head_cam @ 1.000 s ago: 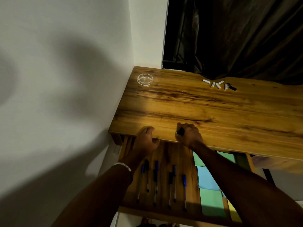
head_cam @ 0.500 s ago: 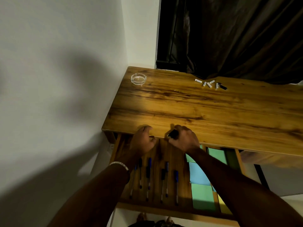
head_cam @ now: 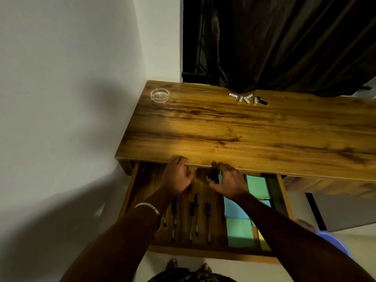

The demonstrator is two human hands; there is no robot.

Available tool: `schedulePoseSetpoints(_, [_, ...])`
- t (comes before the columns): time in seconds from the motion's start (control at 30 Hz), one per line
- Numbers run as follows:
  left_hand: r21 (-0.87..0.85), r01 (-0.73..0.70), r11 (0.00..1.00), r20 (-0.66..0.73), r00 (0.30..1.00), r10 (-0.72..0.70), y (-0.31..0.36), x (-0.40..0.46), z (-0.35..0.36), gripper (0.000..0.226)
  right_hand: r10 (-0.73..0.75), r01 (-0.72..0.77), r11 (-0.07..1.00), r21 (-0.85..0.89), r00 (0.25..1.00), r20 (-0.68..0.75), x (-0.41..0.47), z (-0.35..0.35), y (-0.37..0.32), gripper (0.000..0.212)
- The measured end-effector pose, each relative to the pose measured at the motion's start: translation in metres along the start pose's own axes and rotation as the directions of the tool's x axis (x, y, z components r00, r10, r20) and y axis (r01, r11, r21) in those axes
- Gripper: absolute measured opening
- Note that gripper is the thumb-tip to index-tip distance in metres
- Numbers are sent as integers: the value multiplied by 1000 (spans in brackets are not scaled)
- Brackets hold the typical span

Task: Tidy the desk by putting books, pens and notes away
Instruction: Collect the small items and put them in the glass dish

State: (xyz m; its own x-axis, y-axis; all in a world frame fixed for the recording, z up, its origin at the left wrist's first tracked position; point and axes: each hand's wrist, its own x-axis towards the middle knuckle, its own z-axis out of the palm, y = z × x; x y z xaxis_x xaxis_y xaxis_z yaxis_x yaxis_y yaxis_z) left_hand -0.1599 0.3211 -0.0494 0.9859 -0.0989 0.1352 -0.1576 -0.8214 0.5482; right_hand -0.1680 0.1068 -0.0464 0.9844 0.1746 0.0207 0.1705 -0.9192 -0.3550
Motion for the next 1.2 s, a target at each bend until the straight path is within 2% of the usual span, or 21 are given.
schedulePoseSetpoints(0.1, [4,-1,1000,7,1000,1,4,-4,7,47,-57,57,997,-58,998,2,-8,-1,1,73])
schedulePoseSetpoints(0.23, [4,14,1000,34,999,-14,6,-10,12,48,-73,79,994,-82,995,75,-15,1,3,67])
schedulePoseSetpoints(0.63, [-10,93,996,76,993,-92,6,-10,15,42,-66,69,997,-30,994,90,-8,-2,8,75])
schedulePoseSetpoints(0.87, [-58,89,994,126,989,-81,14,-13,21,34,-81,83,996,-17,993,85,-8,-8,14,82])
schedulePoseSetpoints(1.2, [-104,90,991,85,993,-81,33,-6,31,27,-115,115,993,5,993,27,-5,-16,22,84])
